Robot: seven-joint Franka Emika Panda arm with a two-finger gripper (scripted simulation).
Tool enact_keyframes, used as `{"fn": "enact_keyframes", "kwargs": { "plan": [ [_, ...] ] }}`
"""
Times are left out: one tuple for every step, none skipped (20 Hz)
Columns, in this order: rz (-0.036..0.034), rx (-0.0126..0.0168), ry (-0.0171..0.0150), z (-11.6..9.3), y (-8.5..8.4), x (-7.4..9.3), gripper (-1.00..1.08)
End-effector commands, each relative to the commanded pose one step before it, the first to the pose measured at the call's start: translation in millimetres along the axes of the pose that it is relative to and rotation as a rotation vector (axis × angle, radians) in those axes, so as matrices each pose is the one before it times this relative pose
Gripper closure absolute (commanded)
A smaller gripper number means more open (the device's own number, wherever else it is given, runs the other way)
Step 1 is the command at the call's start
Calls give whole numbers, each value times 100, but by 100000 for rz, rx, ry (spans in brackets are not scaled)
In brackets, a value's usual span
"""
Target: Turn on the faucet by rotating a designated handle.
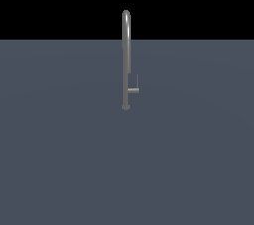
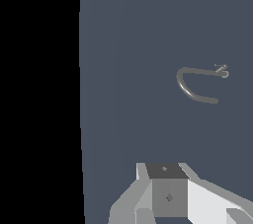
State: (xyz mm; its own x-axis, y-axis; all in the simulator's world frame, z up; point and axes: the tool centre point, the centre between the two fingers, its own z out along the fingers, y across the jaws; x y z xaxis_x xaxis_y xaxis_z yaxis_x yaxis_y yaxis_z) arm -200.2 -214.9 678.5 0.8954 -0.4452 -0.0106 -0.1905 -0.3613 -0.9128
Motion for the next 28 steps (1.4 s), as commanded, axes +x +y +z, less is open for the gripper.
{"fn": "enact_keyframes", "kwargs": {
  "plan": [
    [6616, 5009, -2944, 35, 1236, 2382, 108],
    [2845, 1936, -1358, 67, 523, 1043, 108],
    [2912, 1843, -1408, 107, 525, 1077, 108],
    [2980, 1748, -1454, 147, 526, 1112, 108],
    [3045, 1649, -1494, 188, 525, 1145, 108],
    [3109, 1548, -1528, 228, 524, 1178, 108],
    [3172, 1445, -1557, 269, 522, 1211, 108],
    [3233, 1340, -1581, 309, 518, 1243, 108],
    [3294, 1233, -1598, 350, 514, 1275, 108],
    [3352, 1125, -1610, 390, 509, 1305, 108],
    [3409, 1016, -1616, 430, 503, 1336, 108],
    [3466, 906, -1617, 470, 496, 1366, 108],
    [3519, 795, -1612, 510, 488, 1394, 108],
    [3570, 684, -1600, 550, 479, 1422, 108],
    [3621, 573, -1584, 589, 469, 1449, 108],
    [3669, 462, -1561, 628, 459, 1475, 108],
    [3714, 352, -1532, 666, 447, 1500, 108],
    [3758, 243, -1499, 704, 435, 1524, 108],
    [3799, 134, -1459, 741, 422, 1546, 108],
    [3838, 28, -1413, 778, 409, 1568, 108],
    [3875, -77, -1363, 814, 394, 1589, 108],
    [3909, -180, -1307, 849, 379, 1608, 108],
    [3942, -281, -1246, 884, 364, 1627, 108],
    [3971, -380, -1180, 918, 348, 1643, 108],
    [3998, -475, -1108, 951, 331, 1659, 108],
    [4023, -568, -1033, 983, 314, 1673, 108],
    [4044, -658, -952, 1015, 296, 1686, 108],
    [4064, -744, -868, 1045, 278, 1698, 108]
  ]
}}
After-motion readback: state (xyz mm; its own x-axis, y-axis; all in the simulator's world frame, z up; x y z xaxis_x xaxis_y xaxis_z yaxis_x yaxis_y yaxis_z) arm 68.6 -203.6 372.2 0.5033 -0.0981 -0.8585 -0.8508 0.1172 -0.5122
